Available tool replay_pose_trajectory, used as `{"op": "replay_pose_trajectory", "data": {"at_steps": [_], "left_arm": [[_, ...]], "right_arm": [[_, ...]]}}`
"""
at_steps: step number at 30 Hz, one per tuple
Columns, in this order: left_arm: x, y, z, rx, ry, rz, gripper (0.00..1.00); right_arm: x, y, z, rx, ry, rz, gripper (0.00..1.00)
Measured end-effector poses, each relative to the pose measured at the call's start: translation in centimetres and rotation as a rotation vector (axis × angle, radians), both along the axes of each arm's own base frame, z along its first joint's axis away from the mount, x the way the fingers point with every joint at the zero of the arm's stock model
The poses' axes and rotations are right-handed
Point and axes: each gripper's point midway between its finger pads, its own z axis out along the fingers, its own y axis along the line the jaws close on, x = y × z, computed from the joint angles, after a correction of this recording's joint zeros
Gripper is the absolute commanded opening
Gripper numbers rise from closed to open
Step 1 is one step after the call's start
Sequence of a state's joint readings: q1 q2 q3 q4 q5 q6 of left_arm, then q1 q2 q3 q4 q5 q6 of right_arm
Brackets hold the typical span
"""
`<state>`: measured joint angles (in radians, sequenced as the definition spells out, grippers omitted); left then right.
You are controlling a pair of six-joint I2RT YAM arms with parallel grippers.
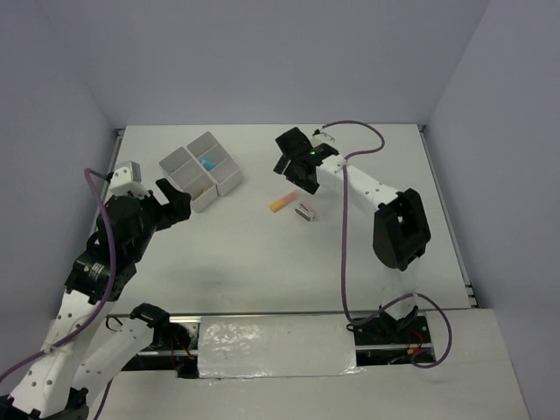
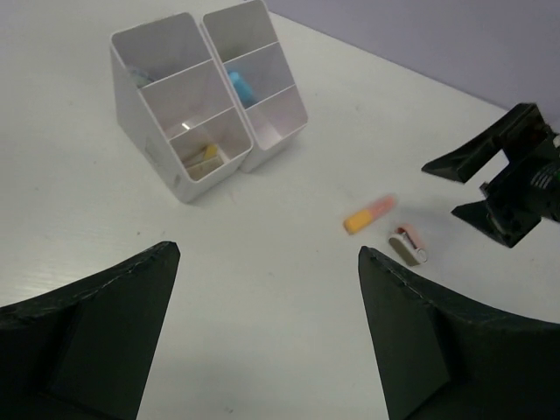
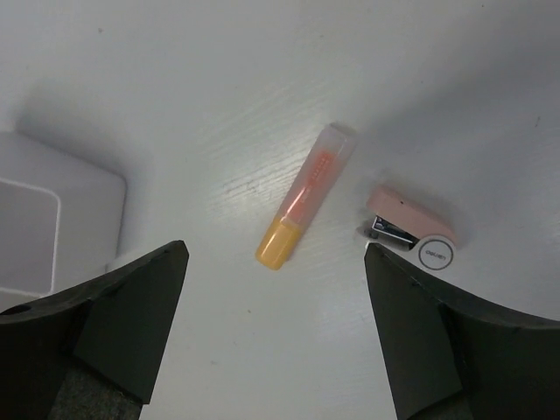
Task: Sort the stationery into containers
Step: Pick up the pen from the center of the board.
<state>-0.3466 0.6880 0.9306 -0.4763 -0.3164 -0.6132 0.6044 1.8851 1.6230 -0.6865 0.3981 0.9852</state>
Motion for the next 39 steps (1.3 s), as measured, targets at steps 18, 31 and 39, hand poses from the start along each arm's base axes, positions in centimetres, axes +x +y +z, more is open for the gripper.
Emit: {"op": "replay_pose_trajectory", "data": {"at_steps": [18, 31, 39], "left_arm": [[-4.3, 4.8, -3.6, 0.2, 0.056, 0.094, 0.99], [-4.6, 4.9, -3.1, 0.192, 0.023, 0.086, 0.99], [-4.5, 4.8, -3.1, 0.197, 0.022, 0.079, 0.99]], "right_arm": [[1.4, 0.5, -8.2, -0.027, 0.161, -0.258, 0.66], [2.5, 1.3, -12.0, -0.055, 0.196, -0.275, 0.48], [2.5, 1.2, -12.3, -0.044, 0.198, -0.285, 0.14]]}}
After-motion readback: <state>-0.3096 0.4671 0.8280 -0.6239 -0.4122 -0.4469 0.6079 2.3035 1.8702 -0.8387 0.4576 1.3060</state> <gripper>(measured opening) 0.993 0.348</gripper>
